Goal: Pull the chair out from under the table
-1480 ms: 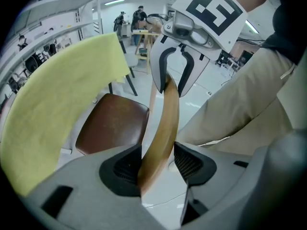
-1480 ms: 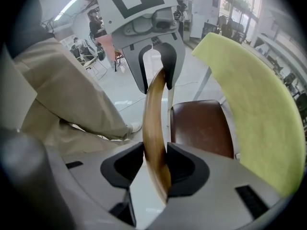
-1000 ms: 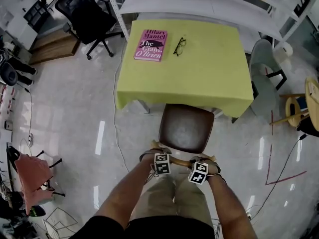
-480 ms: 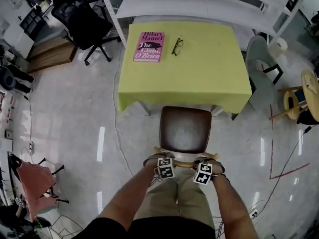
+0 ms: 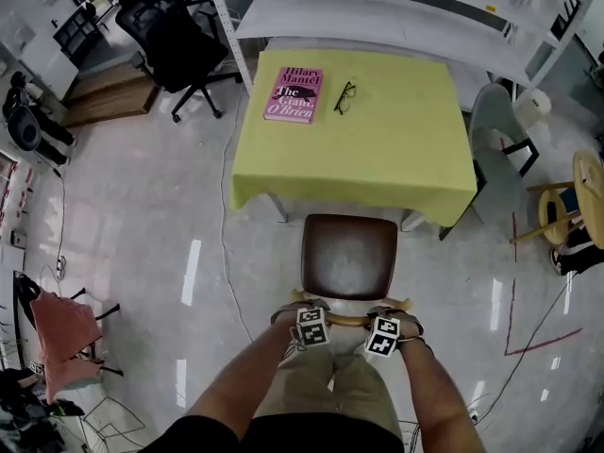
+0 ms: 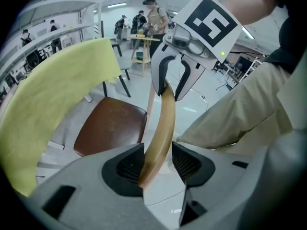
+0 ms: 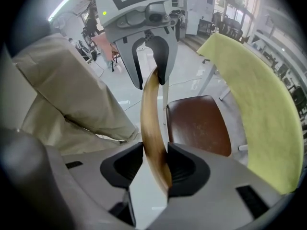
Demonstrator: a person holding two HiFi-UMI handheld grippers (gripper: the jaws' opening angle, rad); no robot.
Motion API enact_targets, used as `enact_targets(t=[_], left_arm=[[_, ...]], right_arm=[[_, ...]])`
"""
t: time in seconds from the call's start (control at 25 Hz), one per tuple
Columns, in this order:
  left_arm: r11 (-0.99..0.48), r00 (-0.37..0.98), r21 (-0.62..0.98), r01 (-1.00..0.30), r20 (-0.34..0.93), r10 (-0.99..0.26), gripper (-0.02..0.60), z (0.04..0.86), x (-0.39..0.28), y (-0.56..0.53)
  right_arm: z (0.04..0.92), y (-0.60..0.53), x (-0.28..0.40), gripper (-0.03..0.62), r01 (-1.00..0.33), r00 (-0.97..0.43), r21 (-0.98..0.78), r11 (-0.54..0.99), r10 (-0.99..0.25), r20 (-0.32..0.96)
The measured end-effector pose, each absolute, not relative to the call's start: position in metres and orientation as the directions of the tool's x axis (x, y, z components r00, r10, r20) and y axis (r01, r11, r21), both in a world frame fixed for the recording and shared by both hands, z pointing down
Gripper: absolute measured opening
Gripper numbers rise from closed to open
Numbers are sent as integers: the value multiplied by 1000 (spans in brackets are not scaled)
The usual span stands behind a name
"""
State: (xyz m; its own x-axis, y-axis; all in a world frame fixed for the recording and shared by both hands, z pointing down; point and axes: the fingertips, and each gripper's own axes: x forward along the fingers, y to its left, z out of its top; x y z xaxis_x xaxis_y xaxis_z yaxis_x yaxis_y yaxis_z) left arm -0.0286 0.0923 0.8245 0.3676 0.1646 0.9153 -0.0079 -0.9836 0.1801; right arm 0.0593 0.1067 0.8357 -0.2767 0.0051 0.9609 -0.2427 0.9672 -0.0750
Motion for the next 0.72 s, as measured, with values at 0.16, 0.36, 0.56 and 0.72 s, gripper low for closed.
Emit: enact_targets(t=[0.16,0.36,0.56,0.72], left_arm=[[-988,367,148,-40,922,123,181,824,-31,91],[-987,426,98,-125,904,36,183,824,-33,87],[-935,586,85,-344,798,-143,181,784,-33,60],[-862,676,81,-500,659,-330,128,718,-36,24]], right_arm=[[836,106,57,160,-270,-283,-59,961,-20,959],[831,102,63,187,-371,-312,-18,929,-107,944],[798,97,67,187,-480,-381,10,877,-218,899],[744,78,75,187,-623,-442,32,781,-386,809]])
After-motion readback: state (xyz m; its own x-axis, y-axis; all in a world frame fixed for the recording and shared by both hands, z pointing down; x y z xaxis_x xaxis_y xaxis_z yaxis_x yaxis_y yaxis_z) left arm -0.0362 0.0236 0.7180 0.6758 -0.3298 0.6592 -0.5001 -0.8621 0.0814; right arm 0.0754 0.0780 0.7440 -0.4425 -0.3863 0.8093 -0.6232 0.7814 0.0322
